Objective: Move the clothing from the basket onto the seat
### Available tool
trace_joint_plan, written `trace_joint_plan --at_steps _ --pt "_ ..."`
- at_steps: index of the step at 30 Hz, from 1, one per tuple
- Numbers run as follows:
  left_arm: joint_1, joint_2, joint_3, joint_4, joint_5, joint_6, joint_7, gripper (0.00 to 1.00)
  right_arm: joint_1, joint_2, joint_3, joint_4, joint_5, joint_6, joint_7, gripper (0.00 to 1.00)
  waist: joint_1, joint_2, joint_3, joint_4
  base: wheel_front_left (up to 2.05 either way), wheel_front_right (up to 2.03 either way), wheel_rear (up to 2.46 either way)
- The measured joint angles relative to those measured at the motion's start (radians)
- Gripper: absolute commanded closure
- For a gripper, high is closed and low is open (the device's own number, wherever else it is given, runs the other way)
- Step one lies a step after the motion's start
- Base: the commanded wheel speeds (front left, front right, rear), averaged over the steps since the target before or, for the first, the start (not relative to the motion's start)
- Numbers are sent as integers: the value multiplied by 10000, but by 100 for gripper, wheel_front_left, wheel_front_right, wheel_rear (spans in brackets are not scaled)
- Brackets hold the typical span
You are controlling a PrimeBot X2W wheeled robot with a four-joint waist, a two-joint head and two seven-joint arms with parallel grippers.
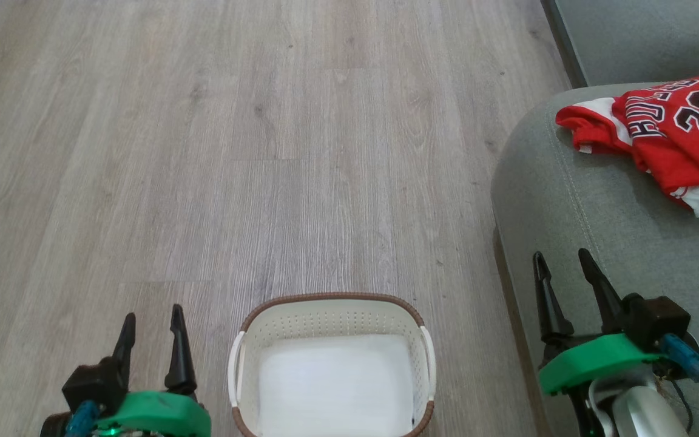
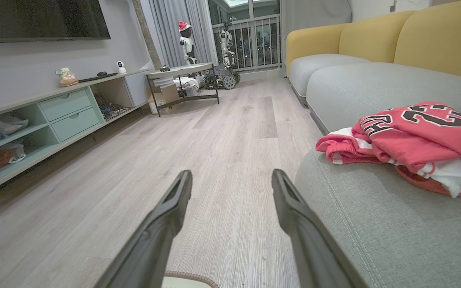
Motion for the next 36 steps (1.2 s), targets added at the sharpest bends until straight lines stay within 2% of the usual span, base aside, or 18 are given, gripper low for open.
trace_joint_plan --at_steps 23,24,30,36 --pt "122 -15 19 384 280 -63 0 0 81 0 17 130 -15 0 0 0 0 0 -83 116 0 0 0" --pt "147 -15 19 382 278 -69 0 100 81 0 17 151 -52 0 0 100 0 0 -81 112 0 0 0" --pt "512 -81 -63 1354 265 -71 31 100 556 2 90 1149 -52 2 35 100 0 0 -79 111 0 0 0" --pt "578 -94 -33 1442 -439 -165 219 100 718 2 59 1210 662 2 201 100 0 0 -61 93 0 0 0"
